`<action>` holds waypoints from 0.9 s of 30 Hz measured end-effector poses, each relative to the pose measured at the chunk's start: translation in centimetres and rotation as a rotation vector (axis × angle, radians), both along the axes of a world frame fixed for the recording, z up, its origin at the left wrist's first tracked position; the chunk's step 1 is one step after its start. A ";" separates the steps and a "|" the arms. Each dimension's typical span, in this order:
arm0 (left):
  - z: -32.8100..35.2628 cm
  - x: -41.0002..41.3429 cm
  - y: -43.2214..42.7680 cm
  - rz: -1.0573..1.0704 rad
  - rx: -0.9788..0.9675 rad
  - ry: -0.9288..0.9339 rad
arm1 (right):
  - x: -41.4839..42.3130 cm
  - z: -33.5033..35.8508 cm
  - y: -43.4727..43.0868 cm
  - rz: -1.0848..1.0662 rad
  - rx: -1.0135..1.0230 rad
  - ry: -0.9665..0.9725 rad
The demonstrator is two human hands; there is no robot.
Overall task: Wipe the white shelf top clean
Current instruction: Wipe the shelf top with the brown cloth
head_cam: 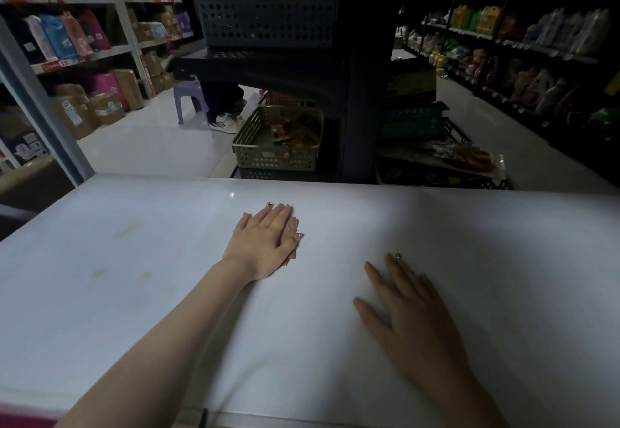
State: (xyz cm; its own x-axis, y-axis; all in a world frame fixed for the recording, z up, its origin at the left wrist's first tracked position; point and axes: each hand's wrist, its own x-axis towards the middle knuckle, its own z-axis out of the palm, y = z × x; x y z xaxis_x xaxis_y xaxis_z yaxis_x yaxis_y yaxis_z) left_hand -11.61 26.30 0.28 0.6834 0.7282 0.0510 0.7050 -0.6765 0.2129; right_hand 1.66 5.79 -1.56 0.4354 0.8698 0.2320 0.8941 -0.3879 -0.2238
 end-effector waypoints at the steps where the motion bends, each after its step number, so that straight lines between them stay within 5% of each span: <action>1: 0.0 -0.2 -0.3 0.000 -0.002 0.000 | -0.1 0.3 0.0 0.009 -0.010 0.011; 27: -0.3 -7.1 -7.5 -0.030 0.074 0.009 | -0.9 2.3 -0.7 0.048 -0.205 0.092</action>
State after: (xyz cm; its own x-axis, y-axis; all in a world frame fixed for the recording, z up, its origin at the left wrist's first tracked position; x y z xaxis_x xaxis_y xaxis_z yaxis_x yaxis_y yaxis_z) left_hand -18.73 18.84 -0.03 0.7054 0.7020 0.0979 0.6859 -0.7109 0.1555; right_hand 0.76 5.05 0.79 0.4037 0.9148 0.0096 0.8921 -0.3913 -0.2258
